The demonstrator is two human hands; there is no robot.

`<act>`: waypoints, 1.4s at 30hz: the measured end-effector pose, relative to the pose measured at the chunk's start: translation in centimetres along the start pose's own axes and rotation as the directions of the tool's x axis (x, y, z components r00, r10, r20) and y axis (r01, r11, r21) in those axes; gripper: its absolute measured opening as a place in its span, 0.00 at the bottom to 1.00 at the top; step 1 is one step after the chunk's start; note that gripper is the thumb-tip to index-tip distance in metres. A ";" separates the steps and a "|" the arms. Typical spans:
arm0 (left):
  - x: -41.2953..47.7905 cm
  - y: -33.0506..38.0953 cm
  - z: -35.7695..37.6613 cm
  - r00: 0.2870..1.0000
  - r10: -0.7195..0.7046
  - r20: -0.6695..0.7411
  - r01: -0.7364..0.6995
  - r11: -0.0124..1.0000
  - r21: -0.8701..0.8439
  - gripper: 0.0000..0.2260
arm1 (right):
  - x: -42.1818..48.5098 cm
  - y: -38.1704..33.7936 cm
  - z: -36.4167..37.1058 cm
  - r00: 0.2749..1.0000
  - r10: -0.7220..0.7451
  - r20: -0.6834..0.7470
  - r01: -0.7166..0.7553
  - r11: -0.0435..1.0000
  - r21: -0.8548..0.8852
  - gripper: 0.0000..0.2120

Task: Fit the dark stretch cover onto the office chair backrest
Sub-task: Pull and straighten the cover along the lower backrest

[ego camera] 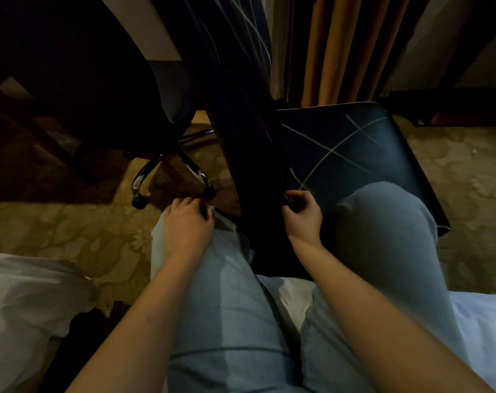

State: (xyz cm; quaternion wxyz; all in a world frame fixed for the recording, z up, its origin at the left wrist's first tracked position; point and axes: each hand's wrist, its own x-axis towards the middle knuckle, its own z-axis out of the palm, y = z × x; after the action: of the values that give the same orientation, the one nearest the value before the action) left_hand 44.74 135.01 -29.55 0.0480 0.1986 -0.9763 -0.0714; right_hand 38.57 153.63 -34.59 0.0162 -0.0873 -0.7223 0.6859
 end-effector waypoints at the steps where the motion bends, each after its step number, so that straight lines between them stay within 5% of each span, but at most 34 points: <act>1: 0.0 0.0 0.1 1.000 0.002 -0.001 -0.002 1.000 0.004 0.16 | 0.1 0.3 0.1 0.999 0.028 0.016 -0.028 0.999 -0.023 0.12; 9: -0.2 0.0 0.0 1.000 -0.004 -0.004 0.004 1.000 0.018 0.16 | 0.7 1.3 0.6 0.976 0.177 0.128 -0.161 0.979 -0.123 0.14; 17: -0.2 -0.2 0.1 1.000 -0.002 -0.014 0.002 1.000 -0.001 0.16 | 0.4 -1.8 -1.5 0.998 0.037 -0.040 -0.028 0.976 0.215 0.11; 27: 0.2 -0.1 0.3 1.000 -0.004 -0.029 0.004 1.000 0.006 0.16 | 0.8 2.3 1.5 0.971 0.191 0.142 -0.167 0.972 -0.168 0.12; 37: 0.0 -0.3 0.3 0.999 0.010 -0.039 -0.010 1.000 -0.007 0.16 | 0.8 -0.7 -1.0 0.997 0.060 -0.055 -0.049 0.983 0.175 0.13; 42: 0.1 -0.1 0.3 0.999 0.010 -0.048 -0.010 1.000 -0.005 0.16 | 0.8 0.8 0.1 0.995 0.098 0.013 -0.098 0.995 0.029 0.11</act>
State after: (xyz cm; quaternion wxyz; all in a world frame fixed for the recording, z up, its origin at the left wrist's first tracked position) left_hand 44.67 134.88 -29.87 0.0724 0.1952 -0.9756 -0.0691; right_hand 37.88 153.67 -35.50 -0.0204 -0.1185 -0.7070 0.6970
